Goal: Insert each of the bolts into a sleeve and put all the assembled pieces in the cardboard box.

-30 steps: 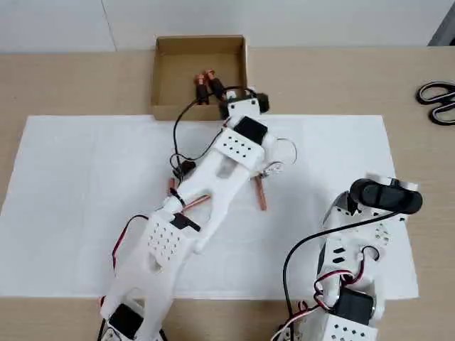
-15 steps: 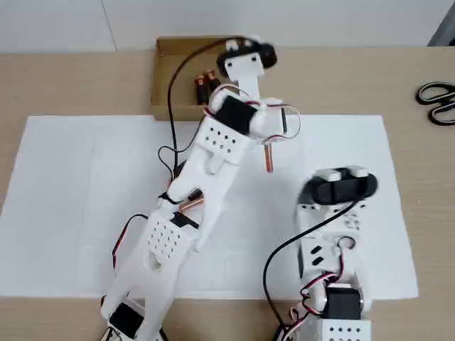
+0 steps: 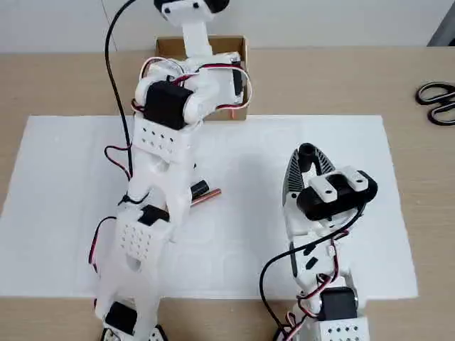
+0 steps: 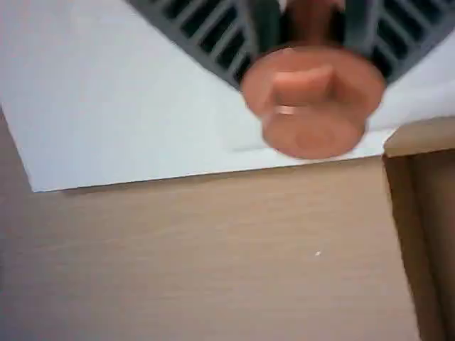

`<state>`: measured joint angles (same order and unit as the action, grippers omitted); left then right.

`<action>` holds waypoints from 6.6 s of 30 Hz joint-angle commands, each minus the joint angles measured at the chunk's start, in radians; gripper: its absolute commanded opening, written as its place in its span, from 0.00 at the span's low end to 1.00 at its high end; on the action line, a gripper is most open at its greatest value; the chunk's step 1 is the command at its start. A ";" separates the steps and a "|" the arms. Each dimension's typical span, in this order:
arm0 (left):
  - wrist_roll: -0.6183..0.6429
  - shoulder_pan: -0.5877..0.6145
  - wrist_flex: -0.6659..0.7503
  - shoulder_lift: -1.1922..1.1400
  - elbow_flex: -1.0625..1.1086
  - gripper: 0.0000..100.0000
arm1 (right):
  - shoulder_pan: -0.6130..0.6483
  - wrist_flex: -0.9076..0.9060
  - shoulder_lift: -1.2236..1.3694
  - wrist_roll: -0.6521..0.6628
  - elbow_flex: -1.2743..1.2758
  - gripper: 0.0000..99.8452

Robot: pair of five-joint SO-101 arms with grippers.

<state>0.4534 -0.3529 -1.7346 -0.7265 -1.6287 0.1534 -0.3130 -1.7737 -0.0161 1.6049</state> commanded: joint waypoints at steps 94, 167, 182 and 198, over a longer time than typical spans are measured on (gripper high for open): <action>-0.180 -0.203 1.359 1.694 2.419 0.01 | 0.392 0.225 -0.004 -0.005 0.080 0.00; -0.376 0.411 1.134 2.535 3.031 0.01 | 0.174 -0.443 0.269 0.144 -0.287 0.00; -0.453 0.446 0.764 2.533 2.890 0.01 | 0.174 -0.441 1.420 0.146 -1.249 0.00; -0.476 0.446 0.764 2.535 2.890 0.01 | 0.177 -0.441 2.333 0.270 -2.312 0.00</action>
<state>-0.0176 0.0890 -0.9659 1.7975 1.3019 0.3330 -0.7580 0.4726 0.2447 -0.4741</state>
